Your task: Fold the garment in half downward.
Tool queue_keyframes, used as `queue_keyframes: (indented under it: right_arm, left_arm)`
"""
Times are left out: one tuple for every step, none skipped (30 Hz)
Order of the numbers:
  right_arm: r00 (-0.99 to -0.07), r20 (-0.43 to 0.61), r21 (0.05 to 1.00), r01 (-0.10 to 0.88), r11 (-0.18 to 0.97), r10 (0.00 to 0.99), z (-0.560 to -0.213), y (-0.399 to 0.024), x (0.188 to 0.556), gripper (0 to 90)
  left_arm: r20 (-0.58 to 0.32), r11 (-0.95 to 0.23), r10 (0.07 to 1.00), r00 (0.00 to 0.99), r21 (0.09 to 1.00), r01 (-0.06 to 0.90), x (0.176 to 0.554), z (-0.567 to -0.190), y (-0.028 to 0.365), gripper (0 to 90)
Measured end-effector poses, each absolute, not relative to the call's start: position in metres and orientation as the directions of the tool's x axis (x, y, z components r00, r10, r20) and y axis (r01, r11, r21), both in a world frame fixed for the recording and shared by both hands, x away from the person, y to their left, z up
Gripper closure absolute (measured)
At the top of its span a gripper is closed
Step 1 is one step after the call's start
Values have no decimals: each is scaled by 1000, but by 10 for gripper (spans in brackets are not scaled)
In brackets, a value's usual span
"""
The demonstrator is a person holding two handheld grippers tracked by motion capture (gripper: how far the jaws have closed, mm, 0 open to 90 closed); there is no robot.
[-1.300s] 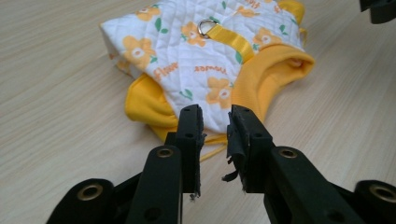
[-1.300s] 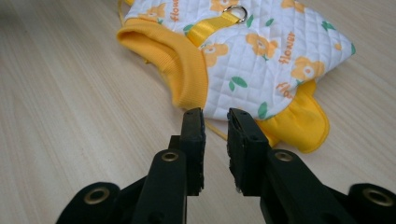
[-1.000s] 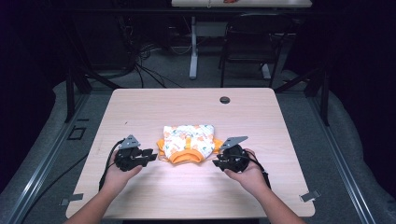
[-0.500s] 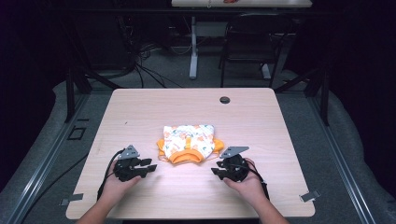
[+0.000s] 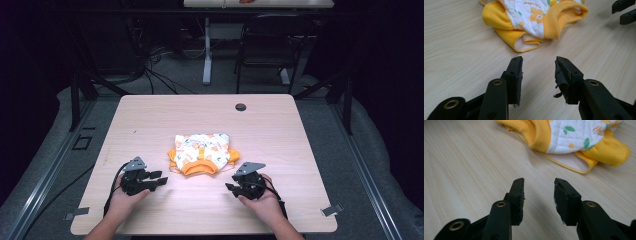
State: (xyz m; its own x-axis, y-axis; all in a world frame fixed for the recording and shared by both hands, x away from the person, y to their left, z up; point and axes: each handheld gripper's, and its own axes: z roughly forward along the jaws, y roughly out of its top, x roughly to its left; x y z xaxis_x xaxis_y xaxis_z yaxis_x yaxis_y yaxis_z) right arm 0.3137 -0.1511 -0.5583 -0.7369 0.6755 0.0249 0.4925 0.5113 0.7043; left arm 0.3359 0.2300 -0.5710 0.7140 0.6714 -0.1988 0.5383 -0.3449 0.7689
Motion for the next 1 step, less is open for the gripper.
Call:
queue_keyframes:
  right_arm:
    - [-738, 16, 699, 490, 520, 674, -559, -150, 313, 584]
  left_arm:
    - [-184, -359, 672, 718, 766, 533, 336, -571, 229, 574]
